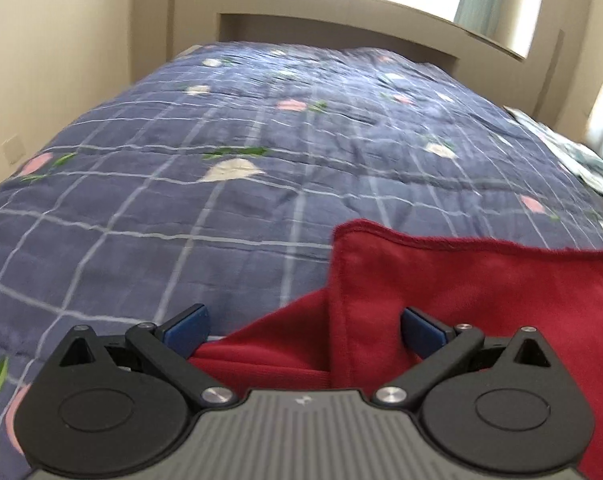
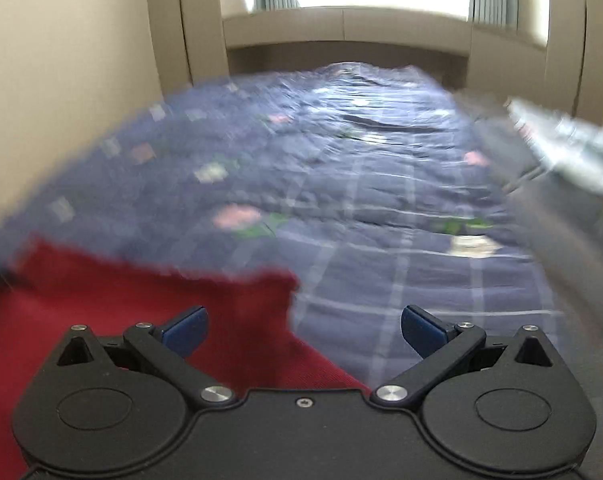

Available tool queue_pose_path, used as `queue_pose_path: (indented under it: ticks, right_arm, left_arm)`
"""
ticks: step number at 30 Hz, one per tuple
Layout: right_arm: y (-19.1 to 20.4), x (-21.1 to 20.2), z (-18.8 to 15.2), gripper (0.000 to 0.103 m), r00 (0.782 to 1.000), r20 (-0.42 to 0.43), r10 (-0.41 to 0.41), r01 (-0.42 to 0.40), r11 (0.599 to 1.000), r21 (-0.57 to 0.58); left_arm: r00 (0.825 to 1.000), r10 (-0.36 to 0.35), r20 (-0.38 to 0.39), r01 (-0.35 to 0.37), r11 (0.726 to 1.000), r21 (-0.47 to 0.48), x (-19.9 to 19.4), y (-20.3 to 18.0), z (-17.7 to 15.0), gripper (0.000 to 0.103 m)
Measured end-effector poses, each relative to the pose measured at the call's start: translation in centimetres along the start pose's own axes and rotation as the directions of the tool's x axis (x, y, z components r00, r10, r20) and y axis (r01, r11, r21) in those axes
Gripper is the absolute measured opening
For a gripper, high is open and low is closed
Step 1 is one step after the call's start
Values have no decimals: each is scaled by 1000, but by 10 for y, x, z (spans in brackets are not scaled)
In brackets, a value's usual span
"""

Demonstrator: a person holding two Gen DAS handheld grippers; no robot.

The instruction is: Fold small clothes

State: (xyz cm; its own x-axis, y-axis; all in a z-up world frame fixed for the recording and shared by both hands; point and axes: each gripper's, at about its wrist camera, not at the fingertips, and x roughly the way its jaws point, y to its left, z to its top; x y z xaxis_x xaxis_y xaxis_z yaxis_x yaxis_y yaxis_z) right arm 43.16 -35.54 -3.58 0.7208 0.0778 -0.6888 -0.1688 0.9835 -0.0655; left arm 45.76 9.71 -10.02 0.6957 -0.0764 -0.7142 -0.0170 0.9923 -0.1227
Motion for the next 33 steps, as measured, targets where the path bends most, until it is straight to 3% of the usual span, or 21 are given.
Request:
queue_pose_path:
  ticks: [2, 6, 9, 12, 17, 22, 24, 28, 33]
  right_arm:
    - [-2, 10, -15, 102, 998, -8, -68, 68, 998, 0]
    - [-11, 9, -25, 102, 996, 20, -84, 82, 994, 65]
    - [1, -23, -27, 102, 989, 83, -119, 117, 993, 27]
    - [26, -63, -39, 102, 985, 154, -80, 88, 995, -50]
    - [75, -114, -86, 102, 969, 233, -81, 112, 986, -123]
    - [111, -127, -130, 102, 954, 258, -151, 198, 966, -168]
    - [121, -121, -145, 102, 949, 236, -210, 261, 943, -207]
    - [125, -118, -161, 102, 932, 274, -236, 298, 931, -211]
    - [131, -116, -165, 102, 919, 294, -261, 335, 912, -236]
  left_arm:
    - [1000, 18, 4, -18, 999, -36, 0, 5, 0, 103]
    - [999, 49, -1, -49, 998, -44, -2, 5, 2, 103]
    - [997, 73, 19, -72, 996, -49, -18, 4, 2, 103]
    - [995, 77, 56, -72, 994, -78, -46, 5, -6, 103]
    - [984, 82, 158, -63, 990, -123, -107, 3, -49, 103]
    - [970, 109, 218, -71, 982, -176, -149, -3, -105, 103]
    - [974, 83, 213, -39, 978, -203, -153, -4, -123, 103]
    - [980, 57, 192, -9, 970, -243, -151, -7, -144, 103]
    - [962, 111, 250, -66, 981, -184, -147, -20, -166, 103]
